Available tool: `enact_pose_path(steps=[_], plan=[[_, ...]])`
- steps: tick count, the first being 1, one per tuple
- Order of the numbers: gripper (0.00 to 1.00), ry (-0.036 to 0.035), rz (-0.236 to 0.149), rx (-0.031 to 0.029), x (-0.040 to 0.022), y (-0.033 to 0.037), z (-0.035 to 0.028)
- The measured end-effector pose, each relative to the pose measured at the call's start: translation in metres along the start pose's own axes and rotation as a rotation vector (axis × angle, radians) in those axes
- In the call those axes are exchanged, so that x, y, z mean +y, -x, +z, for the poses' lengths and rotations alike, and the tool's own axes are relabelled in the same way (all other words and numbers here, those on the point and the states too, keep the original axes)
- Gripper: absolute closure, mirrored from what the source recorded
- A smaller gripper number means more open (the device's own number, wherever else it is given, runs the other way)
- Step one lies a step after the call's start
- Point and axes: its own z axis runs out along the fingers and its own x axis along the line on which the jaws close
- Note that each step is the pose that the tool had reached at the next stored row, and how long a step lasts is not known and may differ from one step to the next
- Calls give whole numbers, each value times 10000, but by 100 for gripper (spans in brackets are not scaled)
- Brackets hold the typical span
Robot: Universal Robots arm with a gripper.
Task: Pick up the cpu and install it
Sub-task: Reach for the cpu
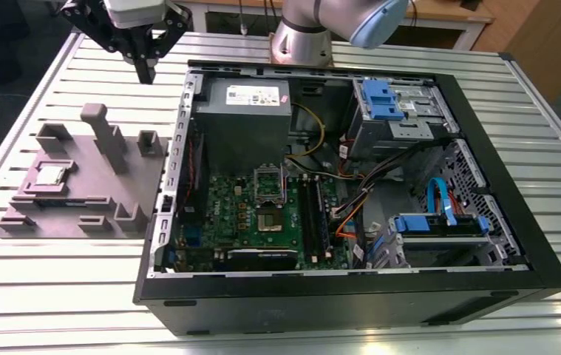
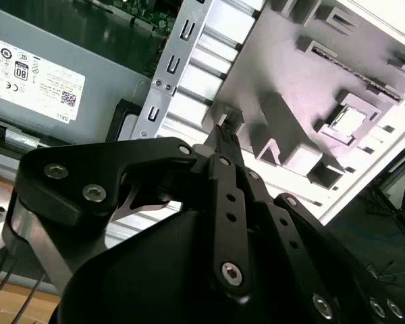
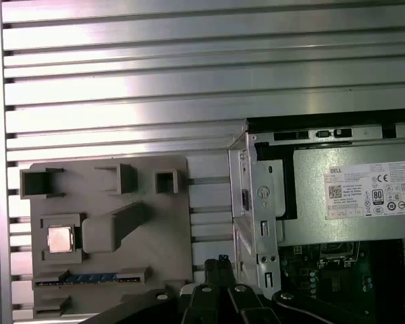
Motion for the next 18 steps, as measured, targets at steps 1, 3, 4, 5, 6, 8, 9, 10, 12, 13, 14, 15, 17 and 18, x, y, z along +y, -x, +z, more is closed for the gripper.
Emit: enact_pose_path(steps=[1,3,4,5,6,8,9,10,12,13,14,15,17,18], plan=[[89,0,1,11,-1,-11,3],[89,0,1,11,-1,-15,3],[89,0,1,11,-1,-18,3],[89,0,2,11,-2,-20,3],[89,0,1,11,-2,-23,3],[89,-1,1,11,-2,-28,3],[89,0,0,11,-2,-29,3],[89,-1,1,11,-2,-31,3],[89,0,1,11,-3,-33,3],[89,0,1,11,-3,-33,3],[89,-1,1,11,-3,-36,3],[89,0,2,11,-3,-39,3],[89,0,2,11,-4,-46,3],[89,-1,1,11,-4,-51,3]])
